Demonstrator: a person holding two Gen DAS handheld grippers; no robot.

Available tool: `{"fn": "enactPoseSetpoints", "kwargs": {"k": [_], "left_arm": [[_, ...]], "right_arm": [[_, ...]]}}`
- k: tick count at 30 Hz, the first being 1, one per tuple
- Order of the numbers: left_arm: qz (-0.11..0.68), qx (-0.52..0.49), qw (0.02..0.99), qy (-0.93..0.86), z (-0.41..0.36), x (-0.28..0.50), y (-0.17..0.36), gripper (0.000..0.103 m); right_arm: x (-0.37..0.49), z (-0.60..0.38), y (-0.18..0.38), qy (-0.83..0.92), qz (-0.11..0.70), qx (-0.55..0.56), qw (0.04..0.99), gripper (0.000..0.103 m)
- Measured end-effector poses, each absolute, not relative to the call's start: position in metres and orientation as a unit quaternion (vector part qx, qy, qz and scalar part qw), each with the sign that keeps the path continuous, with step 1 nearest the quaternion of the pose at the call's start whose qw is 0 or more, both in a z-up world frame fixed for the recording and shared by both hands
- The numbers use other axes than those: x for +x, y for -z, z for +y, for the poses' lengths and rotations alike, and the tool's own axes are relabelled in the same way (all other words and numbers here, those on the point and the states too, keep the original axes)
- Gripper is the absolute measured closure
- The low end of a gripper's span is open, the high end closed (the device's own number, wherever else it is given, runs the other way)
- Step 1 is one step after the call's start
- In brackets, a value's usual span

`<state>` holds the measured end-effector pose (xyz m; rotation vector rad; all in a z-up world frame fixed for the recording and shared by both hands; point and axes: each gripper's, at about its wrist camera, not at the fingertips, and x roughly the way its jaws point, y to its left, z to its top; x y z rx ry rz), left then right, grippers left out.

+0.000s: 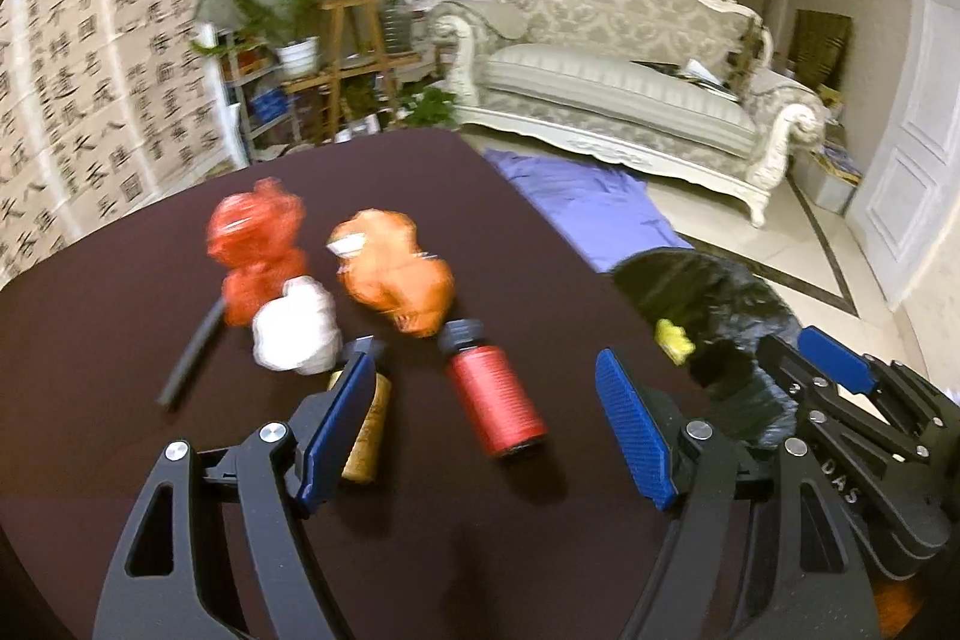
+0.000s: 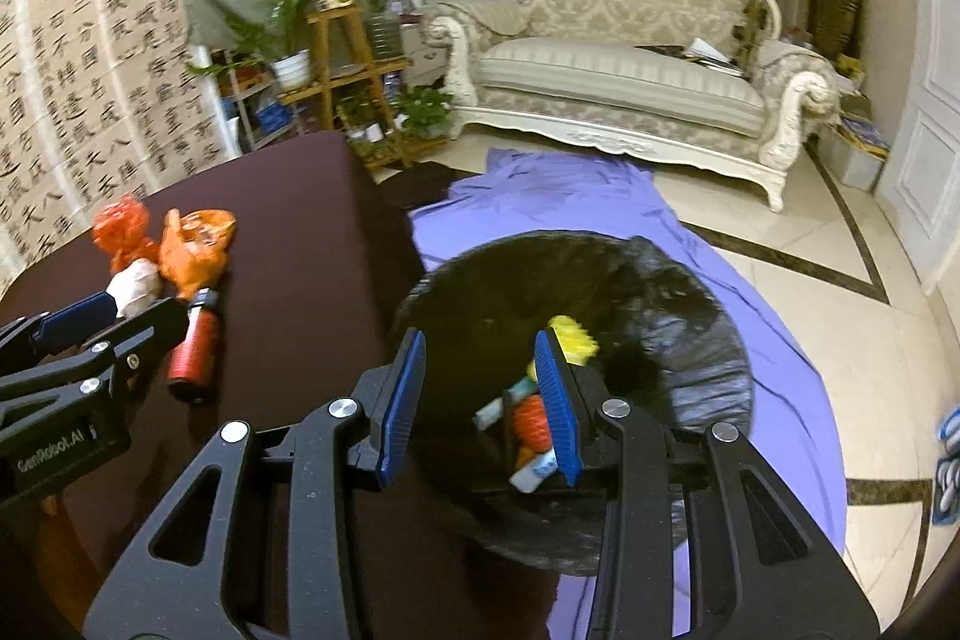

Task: Collect trash
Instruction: 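Move both open grippers back over the table, then grasp the gold-labelled bottle with the left gripper while the right grasps the red bottle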

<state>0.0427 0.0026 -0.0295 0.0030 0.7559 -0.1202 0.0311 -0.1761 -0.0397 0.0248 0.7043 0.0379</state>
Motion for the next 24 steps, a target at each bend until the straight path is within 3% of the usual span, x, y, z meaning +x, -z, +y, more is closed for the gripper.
{"fn": "enactPoseSetpoints", "kwargs": {"k": [11,20,24], "left_arm": [[0.389,-0.014,0.921,0.017,0.045,0.047,0.042,0.03],[0.429,-0.008,0.903,0.03,0.046,0.061,0.06,0.054],[0.434,-0.008,0.9,0.033,0.048,0.061,0.064,0.071]], "right_arm": [[0.036,-0.132,0.037,-0.053,0.35,-0.009,0.935,0.066],[0.04,-0.114,0.041,-0.069,0.356,-0.016,0.932,0.066],[0.042,-0.107,0.042,-0.078,0.357,-0.019,0.931,0.066]]}}
